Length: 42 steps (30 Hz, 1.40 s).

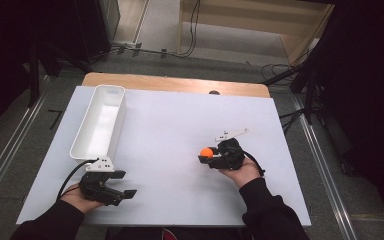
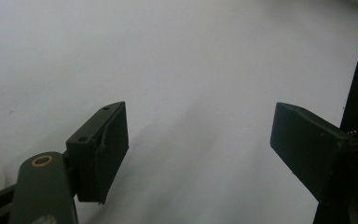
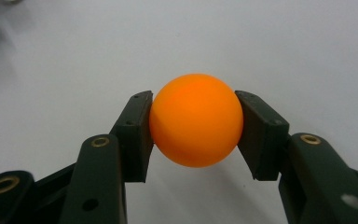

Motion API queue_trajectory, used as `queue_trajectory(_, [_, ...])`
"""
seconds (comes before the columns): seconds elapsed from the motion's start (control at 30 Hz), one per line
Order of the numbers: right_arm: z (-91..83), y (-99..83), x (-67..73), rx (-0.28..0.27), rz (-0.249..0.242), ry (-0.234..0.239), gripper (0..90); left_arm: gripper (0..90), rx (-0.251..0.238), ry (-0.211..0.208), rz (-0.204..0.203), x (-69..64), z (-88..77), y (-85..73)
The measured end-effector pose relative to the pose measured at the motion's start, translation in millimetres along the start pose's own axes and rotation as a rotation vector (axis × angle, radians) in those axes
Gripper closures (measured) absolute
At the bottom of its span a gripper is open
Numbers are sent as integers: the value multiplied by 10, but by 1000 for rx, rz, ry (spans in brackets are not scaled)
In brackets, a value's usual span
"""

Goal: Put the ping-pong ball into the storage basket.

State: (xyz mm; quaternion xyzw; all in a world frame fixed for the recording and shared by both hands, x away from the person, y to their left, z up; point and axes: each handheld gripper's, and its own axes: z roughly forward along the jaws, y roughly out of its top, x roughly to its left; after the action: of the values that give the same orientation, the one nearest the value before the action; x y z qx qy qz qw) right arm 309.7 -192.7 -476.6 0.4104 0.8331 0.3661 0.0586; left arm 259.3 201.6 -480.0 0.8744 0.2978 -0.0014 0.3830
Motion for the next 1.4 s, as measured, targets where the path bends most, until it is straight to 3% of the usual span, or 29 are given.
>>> queue_trajectory(1.4, [191, 167, 322, 19, -49, 92, 480, 198, 2, 4, 5, -7, 8, -1])
